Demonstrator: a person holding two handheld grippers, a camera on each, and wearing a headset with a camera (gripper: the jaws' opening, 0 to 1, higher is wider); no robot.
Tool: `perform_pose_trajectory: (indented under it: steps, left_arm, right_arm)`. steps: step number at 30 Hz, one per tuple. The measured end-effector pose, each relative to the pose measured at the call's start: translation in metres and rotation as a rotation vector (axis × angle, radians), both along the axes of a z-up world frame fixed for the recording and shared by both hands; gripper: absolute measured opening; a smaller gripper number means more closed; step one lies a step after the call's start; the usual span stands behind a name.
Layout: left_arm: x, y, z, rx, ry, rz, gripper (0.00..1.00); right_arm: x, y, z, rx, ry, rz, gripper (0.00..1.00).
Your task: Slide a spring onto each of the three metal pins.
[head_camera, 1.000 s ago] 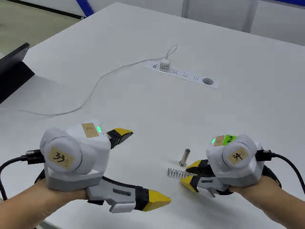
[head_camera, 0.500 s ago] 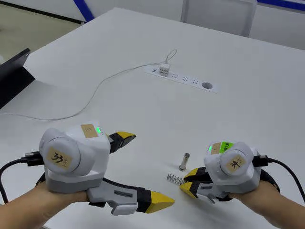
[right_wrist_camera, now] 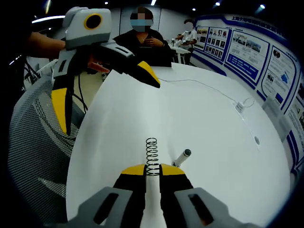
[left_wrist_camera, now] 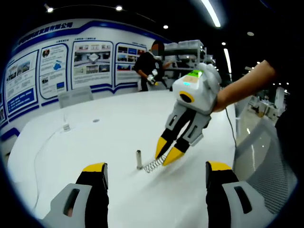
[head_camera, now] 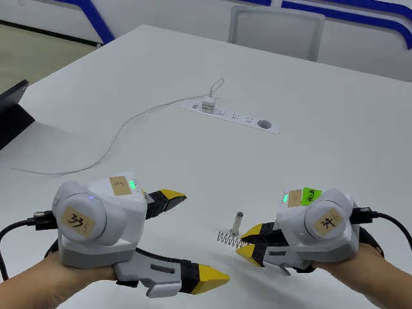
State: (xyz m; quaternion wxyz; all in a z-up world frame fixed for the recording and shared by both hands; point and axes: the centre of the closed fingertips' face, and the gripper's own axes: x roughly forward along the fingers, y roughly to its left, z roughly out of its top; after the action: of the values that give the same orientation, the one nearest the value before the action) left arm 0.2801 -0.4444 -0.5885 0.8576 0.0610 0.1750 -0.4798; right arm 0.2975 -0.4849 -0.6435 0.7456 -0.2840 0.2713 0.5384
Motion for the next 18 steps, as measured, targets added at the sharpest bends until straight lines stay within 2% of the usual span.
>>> perform_pose_trajectory:
  steps: [2,6,10,18]
  left_arm:
    - [-0.001,-0.004,0.003,-0.012,0.000,-0.013,0.84]
    - [-0.005,-0.013,0.005,-0.007,-0.009,-0.047,0.80]
    - [-0.009,-0.020,0.006,-0.001,-0.009,-0.078,0.74]
    - [-0.018,-0.032,0.014,-0.011,-0.025,-0.119,0.62]
  right_arm:
    - [-0.005,0.000,0.011,0.012,-0.026,0.030,0.10]
    - [-0.018,0.002,0.029,0.024,-0.072,0.096,0.10]
    - [-0.026,0.000,0.038,0.008,-0.107,0.121,0.10]
    - [-0.040,0.002,0.055,0.038,-0.140,0.163,0.11]
